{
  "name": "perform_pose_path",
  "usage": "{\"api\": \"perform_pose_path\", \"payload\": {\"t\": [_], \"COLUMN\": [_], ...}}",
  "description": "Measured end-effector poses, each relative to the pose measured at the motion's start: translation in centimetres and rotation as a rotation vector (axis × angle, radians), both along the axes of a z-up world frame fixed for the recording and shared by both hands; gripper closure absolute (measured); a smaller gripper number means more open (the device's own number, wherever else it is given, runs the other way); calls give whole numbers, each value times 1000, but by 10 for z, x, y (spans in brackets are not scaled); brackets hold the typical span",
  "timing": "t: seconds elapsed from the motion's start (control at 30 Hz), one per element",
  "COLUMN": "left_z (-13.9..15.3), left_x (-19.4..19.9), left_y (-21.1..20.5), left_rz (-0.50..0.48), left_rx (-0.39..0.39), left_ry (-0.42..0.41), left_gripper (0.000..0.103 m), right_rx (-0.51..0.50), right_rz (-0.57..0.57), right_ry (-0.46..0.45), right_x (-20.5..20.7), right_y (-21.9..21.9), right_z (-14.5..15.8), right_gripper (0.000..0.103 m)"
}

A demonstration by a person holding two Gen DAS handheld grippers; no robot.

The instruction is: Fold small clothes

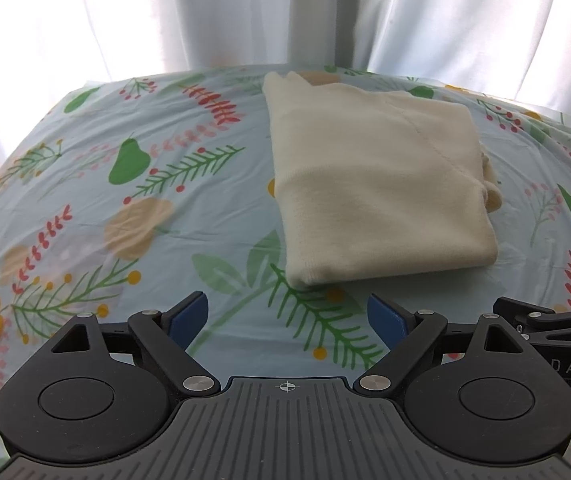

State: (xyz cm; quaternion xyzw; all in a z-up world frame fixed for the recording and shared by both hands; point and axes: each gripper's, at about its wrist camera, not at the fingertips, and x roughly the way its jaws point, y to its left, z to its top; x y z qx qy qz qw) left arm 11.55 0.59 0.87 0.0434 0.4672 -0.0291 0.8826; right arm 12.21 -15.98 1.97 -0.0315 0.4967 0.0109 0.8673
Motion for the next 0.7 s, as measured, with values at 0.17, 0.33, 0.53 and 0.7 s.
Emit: {"api": "perform_pose_path", "payload": {"t": [0.17, 0.33, 0.53, 0.7], "left_z": [0, 0, 0, 0], "left_x": [-1, -1, -1, 0], "left_y": [-1, -3, -4, -3], "left_rz": [-3, -6, -8, -10], "left_rx": [-1, 6, 7, 6], "left_ry": [1, 0, -1, -1], "left_gripper": [12, 12, 12, 12], "right_rx": [8, 11, 14, 17], "right_rz": [-1, -5, -5, -3], "right_ry": [-3, -4, -4, -2], "right_x": [-1, -1, 0, 0], "right_y": [-1, -1, -2, -2], "right_z": [1, 1, 0, 0], "right_gripper": [4, 4, 4, 4]}}
